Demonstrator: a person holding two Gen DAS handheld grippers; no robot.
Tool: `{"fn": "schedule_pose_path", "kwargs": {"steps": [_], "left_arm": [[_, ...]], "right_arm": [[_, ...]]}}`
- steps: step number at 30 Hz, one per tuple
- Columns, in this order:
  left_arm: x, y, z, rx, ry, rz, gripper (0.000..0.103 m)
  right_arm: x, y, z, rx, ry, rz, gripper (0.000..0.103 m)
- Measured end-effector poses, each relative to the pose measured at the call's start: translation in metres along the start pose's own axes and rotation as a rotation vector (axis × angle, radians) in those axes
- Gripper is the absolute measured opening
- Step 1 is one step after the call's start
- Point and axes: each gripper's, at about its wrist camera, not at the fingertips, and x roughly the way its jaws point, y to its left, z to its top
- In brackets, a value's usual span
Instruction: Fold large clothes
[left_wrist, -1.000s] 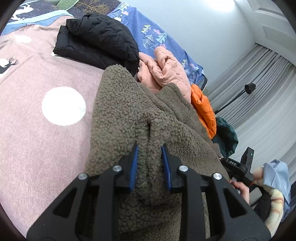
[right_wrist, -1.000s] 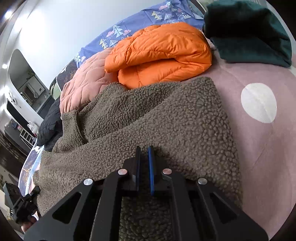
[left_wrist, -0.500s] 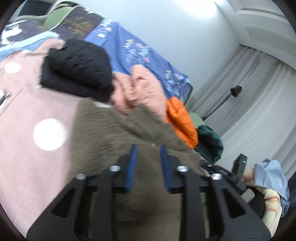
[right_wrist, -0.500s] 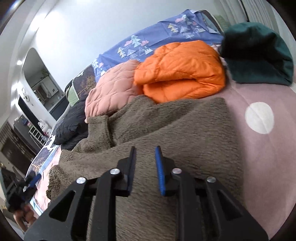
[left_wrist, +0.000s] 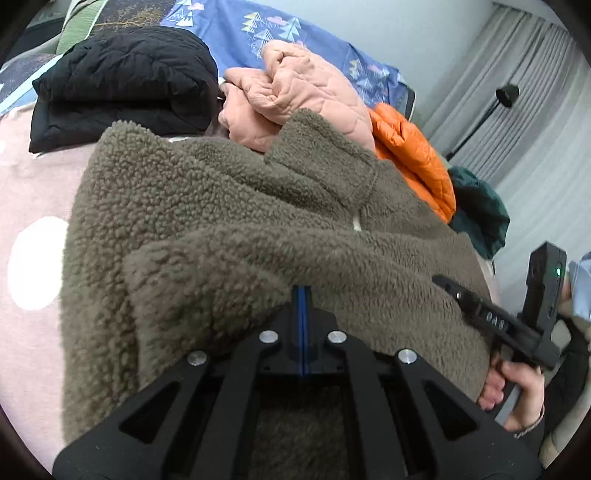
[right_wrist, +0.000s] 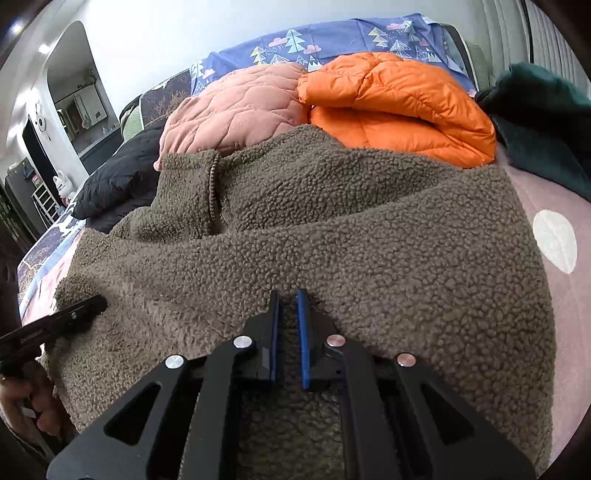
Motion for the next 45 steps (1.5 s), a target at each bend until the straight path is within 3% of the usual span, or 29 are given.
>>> {"fn": "schedule_pose_path", "kwargs": {"steps": [6, 10, 11, 14, 16, 20, 25, 27, 30, 33, 41, 45], "left_arm": [[-0.015, 0.007, -0.010, -0.008, 0.007, -0.020, 0.002], [-0.031, 0.010, -0.015, -0.019, -0.024, -0.033, 0.002], [-0.036, 0.009, -0.016, -0.019, -0.033, -0.031, 0.005], [-0.062, 0.008, -0.021, -0.024, -0.086, -0.074, 0.038], [-0.082, 0.006, -0.027, -0.008, -0.126, -0.065, 0.042], [-0.119, 0.010, -0.039, 0.011, -0.176, -0.033, 0.049], [-0.167, 0.022, -0.070, 0.050, -0.254, 0.062, 0.056], [-0.184, 0.026, -0.088, 0.065, -0.283, 0.096, 0.067], [-0.204, 0.031, -0.113, 0.076, -0.315, 0.120, 0.073], [-0.219, 0.034, -0.144, 0.080, -0.312, 0.128, 0.078], [-0.238, 0.055, -0.204, 0.036, -0.251, 0.142, 0.080], [-0.238, 0.066, -0.229, 0.003, -0.212, 0.140, 0.079]], "right_arm": [[-0.006, -0.002, 0.000, 0.027, -0.014, 0.020, 0.010], [-0.041, -0.006, -0.007, 0.081, -0.070, 0.070, 0.016], [-0.048, -0.007, -0.010, 0.084, -0.079, 0.075, 0.018], [-0.077, -0.017, -0.022, 0.102, -0.109, 0.104, 0.020], [-0.099, -0.026, -0.034, 0.111, -0.137, 0.117, 0.023], [-0.150, -0.052, -0.066, 0.103, -0.202, 0.131, 0.038], [-0.209, -0.092, -0.121, 0.093, -0.237, 0.043, 0.043], [-0.232, -0.109, -0.144, 0.125, -0.250, 0.026, 0.051], [-0.246, -0.123, -0.169, 0.136, -0.237, -0.003, 0.061], [-0.249, -0.136, -0.196, 0.156, -0.188, 0.012, 0.064], [-0.222, -0.145, -0.261, 0.166, -0.029, 0.053, 0.065], [-0.215, -0.147, -0.285, 0.195, 0.014, 0.116, 0.065]]}}
